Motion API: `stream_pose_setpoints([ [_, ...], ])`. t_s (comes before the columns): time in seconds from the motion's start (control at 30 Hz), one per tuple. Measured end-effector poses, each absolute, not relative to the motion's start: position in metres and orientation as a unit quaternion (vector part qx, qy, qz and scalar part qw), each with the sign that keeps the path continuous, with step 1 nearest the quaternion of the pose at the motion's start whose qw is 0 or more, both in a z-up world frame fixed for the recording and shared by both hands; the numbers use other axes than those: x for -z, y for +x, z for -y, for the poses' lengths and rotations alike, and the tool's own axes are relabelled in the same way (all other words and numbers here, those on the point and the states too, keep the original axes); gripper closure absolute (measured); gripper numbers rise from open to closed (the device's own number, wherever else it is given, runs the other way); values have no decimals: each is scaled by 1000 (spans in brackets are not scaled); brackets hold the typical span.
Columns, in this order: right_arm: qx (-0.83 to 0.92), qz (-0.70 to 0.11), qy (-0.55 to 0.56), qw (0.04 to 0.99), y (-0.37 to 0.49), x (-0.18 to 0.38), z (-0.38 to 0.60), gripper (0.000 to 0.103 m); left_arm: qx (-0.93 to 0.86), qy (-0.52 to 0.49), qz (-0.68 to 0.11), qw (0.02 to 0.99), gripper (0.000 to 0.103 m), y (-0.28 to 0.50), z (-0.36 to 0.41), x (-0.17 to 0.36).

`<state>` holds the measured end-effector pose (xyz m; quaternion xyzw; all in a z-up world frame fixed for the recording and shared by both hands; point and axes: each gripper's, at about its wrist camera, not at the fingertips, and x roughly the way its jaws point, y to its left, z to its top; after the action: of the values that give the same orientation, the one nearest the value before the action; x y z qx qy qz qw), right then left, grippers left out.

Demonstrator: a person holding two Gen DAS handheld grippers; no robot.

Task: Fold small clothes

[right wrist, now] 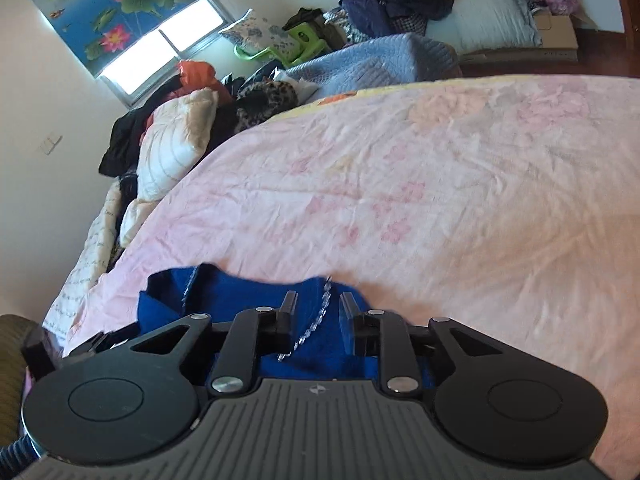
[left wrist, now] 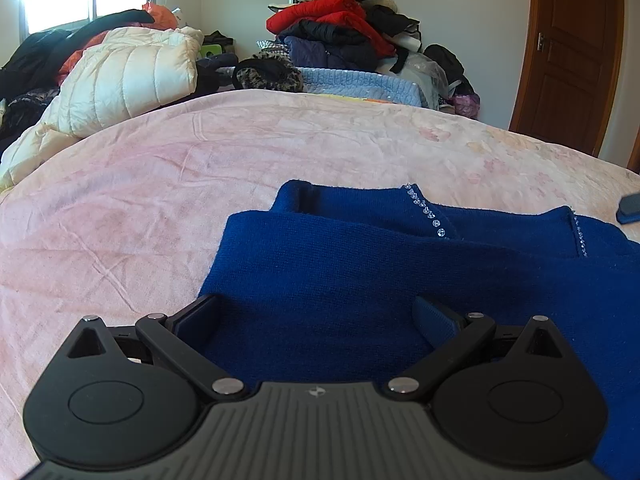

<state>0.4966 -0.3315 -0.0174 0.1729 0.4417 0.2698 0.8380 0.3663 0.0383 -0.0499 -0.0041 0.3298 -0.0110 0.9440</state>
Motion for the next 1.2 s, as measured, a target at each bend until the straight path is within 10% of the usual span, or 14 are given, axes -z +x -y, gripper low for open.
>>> stream_pose_setpoints([
  [0.13,-198,-471,216,832,499,53,362,102,11,-6,-330,944,0,367,-39,50],
  [0.33,-200,-417,203,863,444,20,350,80,11,-5,-330,944,0,367,-39,50],
  [0.8,-191,-441,23,877,365,26,292,85,-7,8,-353,936,0,368,-48,51],
  [1.03,-222,-411,63,882,280,-16,284,45,-39,-9,-323,946,0,305,-69,16],
  [1.2,-226,-427,113,868,199,-12,295,42,-54,-89,-292,951,0,209,-109,-8],
])
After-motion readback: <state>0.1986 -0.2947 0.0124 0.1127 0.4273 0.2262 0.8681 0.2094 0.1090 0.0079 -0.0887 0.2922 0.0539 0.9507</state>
